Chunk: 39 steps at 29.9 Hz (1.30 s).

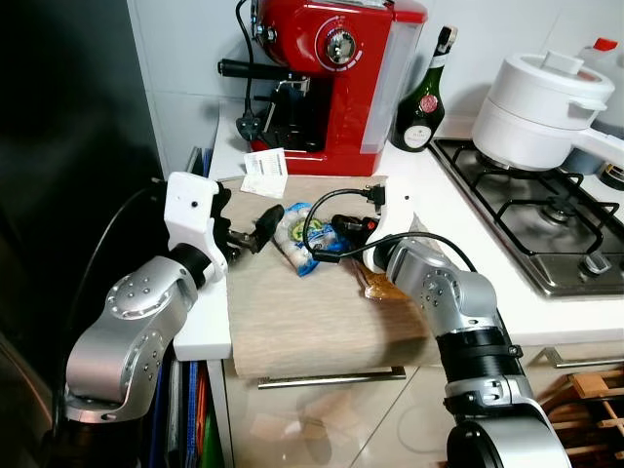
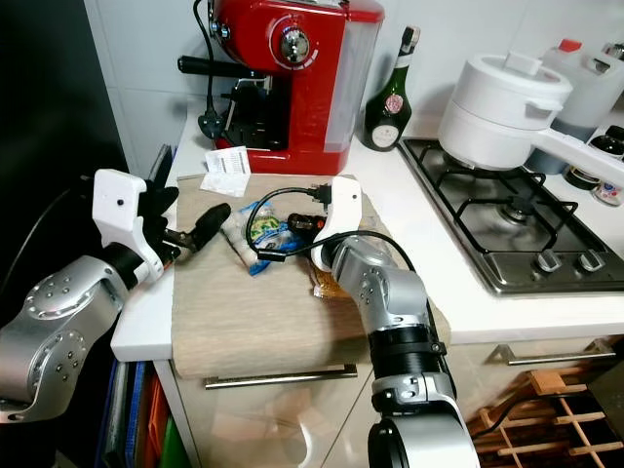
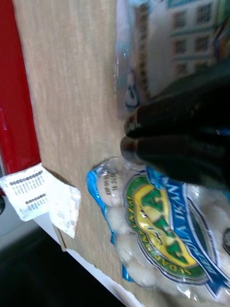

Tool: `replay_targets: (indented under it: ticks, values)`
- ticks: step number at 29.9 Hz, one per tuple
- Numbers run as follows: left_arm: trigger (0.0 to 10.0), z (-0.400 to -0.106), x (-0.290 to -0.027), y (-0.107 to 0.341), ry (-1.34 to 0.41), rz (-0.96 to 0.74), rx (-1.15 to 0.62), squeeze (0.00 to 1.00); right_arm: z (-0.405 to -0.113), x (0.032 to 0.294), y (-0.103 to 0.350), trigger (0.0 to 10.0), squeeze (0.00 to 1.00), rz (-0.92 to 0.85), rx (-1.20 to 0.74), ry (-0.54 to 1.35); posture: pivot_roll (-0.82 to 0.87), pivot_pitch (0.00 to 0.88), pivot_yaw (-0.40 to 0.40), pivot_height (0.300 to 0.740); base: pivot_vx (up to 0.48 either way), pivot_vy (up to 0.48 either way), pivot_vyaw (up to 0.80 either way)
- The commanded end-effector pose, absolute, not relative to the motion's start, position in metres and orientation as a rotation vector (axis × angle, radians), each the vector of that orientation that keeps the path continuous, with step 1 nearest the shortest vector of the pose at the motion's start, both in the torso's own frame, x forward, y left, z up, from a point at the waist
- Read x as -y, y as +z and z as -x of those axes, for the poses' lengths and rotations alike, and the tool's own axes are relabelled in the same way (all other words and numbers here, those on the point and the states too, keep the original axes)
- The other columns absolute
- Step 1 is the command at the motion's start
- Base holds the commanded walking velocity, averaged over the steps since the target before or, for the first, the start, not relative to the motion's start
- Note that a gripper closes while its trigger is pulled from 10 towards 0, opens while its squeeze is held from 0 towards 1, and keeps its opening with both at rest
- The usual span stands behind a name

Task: Restocking fridge

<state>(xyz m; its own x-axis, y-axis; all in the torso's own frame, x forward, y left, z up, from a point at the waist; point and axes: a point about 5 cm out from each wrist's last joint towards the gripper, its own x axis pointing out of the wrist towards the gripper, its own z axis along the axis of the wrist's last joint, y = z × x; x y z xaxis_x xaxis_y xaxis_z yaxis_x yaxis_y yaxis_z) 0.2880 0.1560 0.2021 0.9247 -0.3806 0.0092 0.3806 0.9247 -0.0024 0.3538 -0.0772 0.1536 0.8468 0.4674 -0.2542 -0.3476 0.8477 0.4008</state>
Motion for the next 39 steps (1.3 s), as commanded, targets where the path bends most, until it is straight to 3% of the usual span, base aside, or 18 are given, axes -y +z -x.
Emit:
replay_targets:
  ticks: [1, 5, 13, 18, 19, 20, 24, 26, 31, 32, 36, 39]
  values:
    - [10.0, -0.29, -0.156, 0.203, -0.39, 0.006, 0.0, 0.0, -0.353, 0.079, 0.146, 0.0, 0.0, -0.348, -0.368, 0.419, 0.05, 0.0, -0.056, 0.74, 0.0, 0.0, 0.0]
    - [10.0, -0.292, -0.155, 0.204, -0.4, 0.006, 0.003, 0.0, -0.362, 0.071, 0.202, 0.0, 0.0, -0.358, -0.117, 0.471, 0.05, 0.0, -0.051, 0.74, 0.0, 0.0, 0.0]
    - [10.0, -0.293, -0.154, 0.205, -0.408, -0.004, 0.013, 0.0, -0.364, 0.07, 0.252, 0.0, 0.0, -0.337, 0.111, 0.526, 0.05, 0.0, -0.05, 0.74, 0.0, 0.0, 0.0]
    - [10.0, -0.289, -0.149, 0.199, -0.448, -0.102, 0.033, 0.0, -0.361, 0.084, 0.25, 0.0, 0.0, 0.018, 0.305, 0.362, 0.06, 0.0, -0.054, 0.74, 0.0, 0.0, 0.0]
    - [10.0, -0.287, -0.149, 0.192, -0.451, -0.113, 0.015, 0.0, -0.358, 0.091, 0.24, 10.0, 0.0, 0.079, 0.315, 0.303, 0.06, 0.0, -0.052, 0.74, 0.0, 0.0, 0.0]
    - [10.0, -0.286, -0.149, 0.187, -0.44, -0.109, 0.006, 0.0, -0.353, 0.097, 0.229, 10.0, 1.0, 0.13, 0.323, 0.263, 0.05, 0.0, -0.053, 0.74, 0.0, 0.0, 0.0]
    - [10.0, -0.285, -0.15, 0.182, -0.413, -0.056, -0.006, 0.0, -0.341, 0.103, 0.207, 10.0, 1.0, 0.148, 0.308, 0.244, 0.05, 0.0, -0.052, 0.74, 0.0, 0.0, 0.0]
    - [10.0, -0.286, -0.151, 0.18, -0.35, 0.081, -0.027, 0.0, -0.337, 0.099, 0.184, 10.0, 1.0, 0.095, 0.219, 0.273, 0.04, 0.0, -0.04, 0.74, 0.0, 0.0, 0.0]
    - [10.0, -0.287, -0.143, 0.175, -0.328, 0.24, -0.058, 0.0, -0.34, 0.095, 0.18, 10.0, 1.0, -0.011, 0.169, 0.301, 0.04, 0.0, -0.036, 0.74, 0.0, 0.0, 0.0]
    - [10.0, -0.288, -0.139, 0.174, -0.329, 0.313, -0.064, 0.0, -0.344, 0.093, 0.186, 10.0, 0.0, -0.084, 0.16, 0.313, 0.04, 0.0, -0.035, 0.74, 0.0, 0.0, 0.0]
    - [10.0, -0.29, -0.138, 0.173, -0.324, 0.359, -0.076, 0.0, -0.348, 0.092, 0.194, 10.0, 0.0, -0.152, 0.161, 0.33, 0.03, 0.0, -0.035, 0.74, 0.0, 0.0, 0.0]
    - [10.0, -0.294, -0.142, 0.158, -0.287, 0.348, -0.191, 0.0, -0.359, 0.088, 0.198, 10.0, 0.0, -0.259, 0.103, 0.364, 0.03, 0.0, -0.034, 0.74, 0.0, 0.0, 0.0]
